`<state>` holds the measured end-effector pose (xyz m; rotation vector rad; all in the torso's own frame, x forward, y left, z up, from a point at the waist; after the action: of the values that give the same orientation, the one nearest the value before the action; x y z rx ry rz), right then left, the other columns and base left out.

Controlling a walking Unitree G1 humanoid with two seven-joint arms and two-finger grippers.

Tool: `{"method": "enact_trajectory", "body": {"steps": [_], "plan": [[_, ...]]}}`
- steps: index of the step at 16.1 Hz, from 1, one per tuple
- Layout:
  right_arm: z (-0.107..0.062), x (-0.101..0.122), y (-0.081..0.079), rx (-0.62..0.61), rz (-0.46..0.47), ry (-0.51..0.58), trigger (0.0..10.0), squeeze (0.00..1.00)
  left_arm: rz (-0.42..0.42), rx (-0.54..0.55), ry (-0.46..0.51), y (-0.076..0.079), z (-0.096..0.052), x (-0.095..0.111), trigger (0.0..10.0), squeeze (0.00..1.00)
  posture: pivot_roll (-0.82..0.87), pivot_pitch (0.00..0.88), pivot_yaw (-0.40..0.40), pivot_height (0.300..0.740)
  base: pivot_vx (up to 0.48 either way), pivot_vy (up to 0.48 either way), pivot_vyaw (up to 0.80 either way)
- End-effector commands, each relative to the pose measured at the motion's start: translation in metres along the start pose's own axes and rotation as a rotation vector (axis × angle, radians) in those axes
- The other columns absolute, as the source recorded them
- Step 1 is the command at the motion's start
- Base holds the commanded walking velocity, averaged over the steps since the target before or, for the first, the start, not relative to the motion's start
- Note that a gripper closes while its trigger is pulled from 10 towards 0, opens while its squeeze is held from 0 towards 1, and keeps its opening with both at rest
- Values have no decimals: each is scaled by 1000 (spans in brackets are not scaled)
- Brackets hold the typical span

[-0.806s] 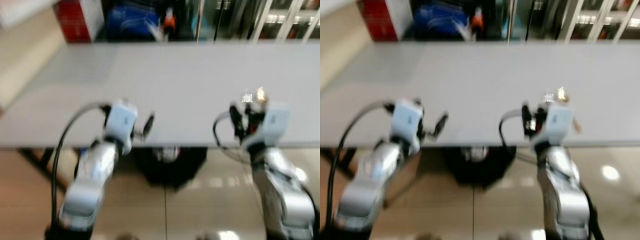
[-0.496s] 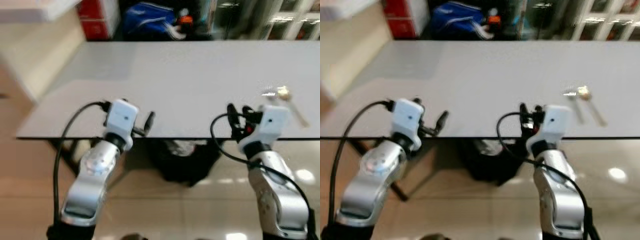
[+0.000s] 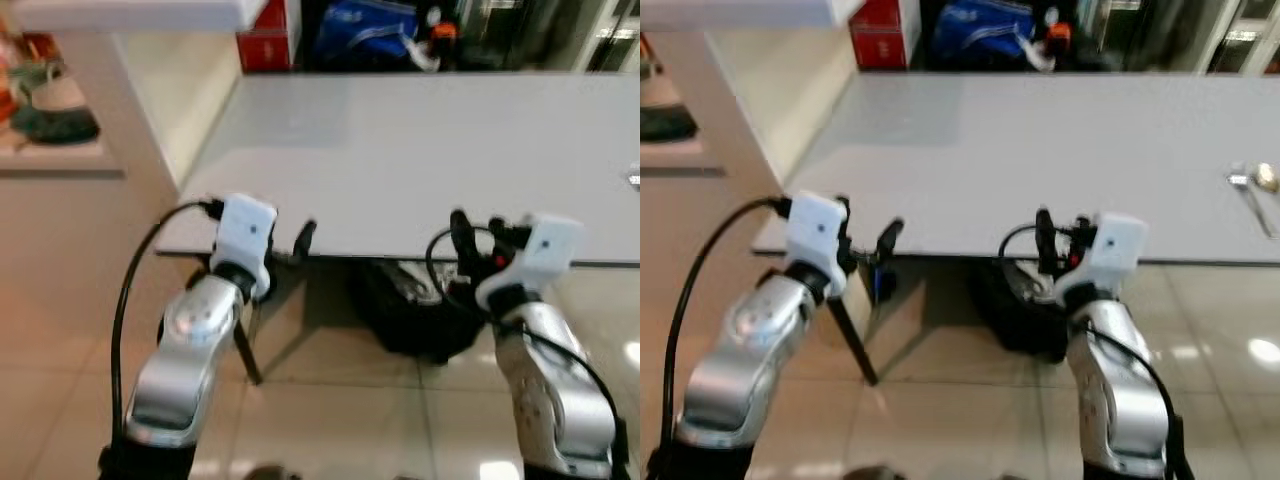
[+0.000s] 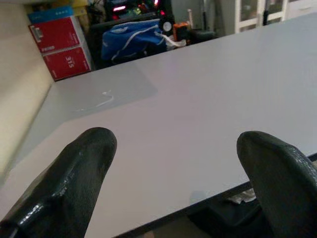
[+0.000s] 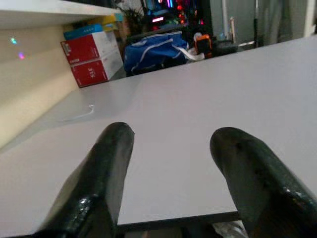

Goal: Setting the table

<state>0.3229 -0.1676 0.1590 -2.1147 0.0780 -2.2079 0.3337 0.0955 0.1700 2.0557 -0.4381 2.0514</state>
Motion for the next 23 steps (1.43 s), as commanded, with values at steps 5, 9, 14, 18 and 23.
{"method": "enact_trajectory", "body": {"steps": [5,9,14,18,23], "plan": [[4,4,-12,43,7,17,10000,1000,11,45,-2,-13,-4,1,10000,1000,19,8,-3,740,0,480,0],[7,6,-17,57,11,26,10000,1000,26,69,-1,-18,-2,3,10000,0,21,14,-3,740,0,480,0],[11,8,-20,71,6,33,10000,1000,25,80,4,-20,-1,5,10000,0,32,10,-10,740,0,480,0],[17,10,-30,100,17,38,10000,1000,26,108,9,-27,-4,7,10000,0,52,5,-27,740,0,480,0],[21,10,-36,127,22,39,10000,1000,26,127,10,-29,-8,8,10000,0,73,2,-45,740,0,480,0]]}}
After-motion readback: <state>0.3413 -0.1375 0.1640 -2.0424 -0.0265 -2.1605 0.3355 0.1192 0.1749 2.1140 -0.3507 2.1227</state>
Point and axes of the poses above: a point about 5 cm out from each wrist's last joint towards the gripper, its own z axis pointing out of the wrist towards the gripper, its own x axis along the axis of the wrist's last joint, y = z × x, the point moved 6 cm from there along z, pointing out of the wrist towards the gripper, and after that the axes turned 6 degrees about -z, right-handed, at the moved point
